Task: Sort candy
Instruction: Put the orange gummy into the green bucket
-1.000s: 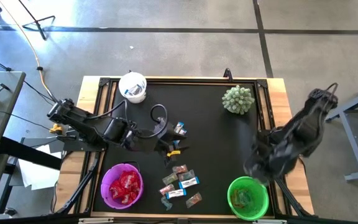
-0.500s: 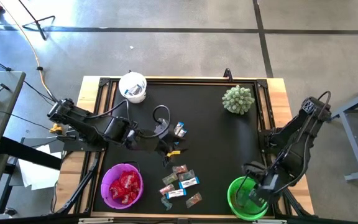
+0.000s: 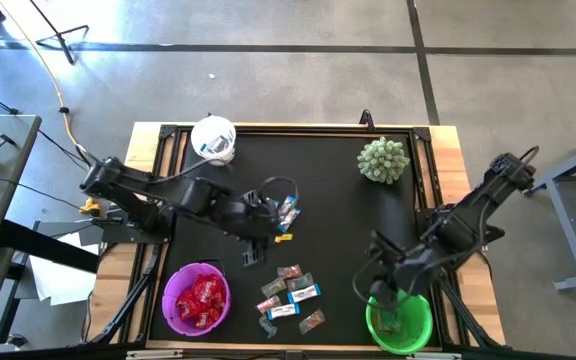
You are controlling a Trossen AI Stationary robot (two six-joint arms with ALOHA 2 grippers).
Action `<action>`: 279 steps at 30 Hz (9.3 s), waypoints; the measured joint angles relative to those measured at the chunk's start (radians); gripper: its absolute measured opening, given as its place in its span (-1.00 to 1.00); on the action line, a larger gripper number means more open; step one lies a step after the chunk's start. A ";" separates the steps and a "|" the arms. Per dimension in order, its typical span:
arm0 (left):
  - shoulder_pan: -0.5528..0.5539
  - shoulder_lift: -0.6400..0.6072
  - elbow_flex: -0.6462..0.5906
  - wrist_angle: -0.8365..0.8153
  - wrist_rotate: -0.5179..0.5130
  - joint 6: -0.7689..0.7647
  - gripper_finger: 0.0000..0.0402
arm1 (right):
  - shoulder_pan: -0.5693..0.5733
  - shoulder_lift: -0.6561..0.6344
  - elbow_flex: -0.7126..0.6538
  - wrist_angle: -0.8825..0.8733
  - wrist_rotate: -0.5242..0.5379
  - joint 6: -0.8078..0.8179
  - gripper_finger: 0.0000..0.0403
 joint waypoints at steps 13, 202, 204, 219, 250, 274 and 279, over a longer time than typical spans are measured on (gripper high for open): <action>-0.033 0.167 -0.190 0.283 0.056 0.234 -0.18 | -0.076 0.005 0.000 0.130 0.014 -0.159 -0.40; -0.284 -0.120 -0.117 1.180 -0.659 0.489 -0.21 | -0.185 -0.182 0.001 0.476 0.293 -0.641 -1.00; -0.304 -0.139 -0.117 1.097 -0.660 0.391 -0.21 | -0.133 -0.187 0.001 0.355 0.263 -0.477 -1.00; -0.361 -0.155 -0.117 0.919 -0.665 0.147 -0.21 | 0.271 -0.011 0.000 -0.036 -0.020 0.413 -1.00; -0.397 -0.187 -0.117 0.616 -0.635 -0.001 -0.21 | -0.136 0.246 0.001 -0.041 -0.449 -0.489 -0.54; -0.453 -0.239 -0.117 0.328 -0.602 -0.143 -0.21 | -0.246 0.611 0.001 0.357 -0.410 -1.123 -0.54; -0.459 -0.239 -0.117 0.319 -0.602 -0.159 -0.21 | -0.246 0.646 0.001 0.410 -0.422 -1.229 -0.54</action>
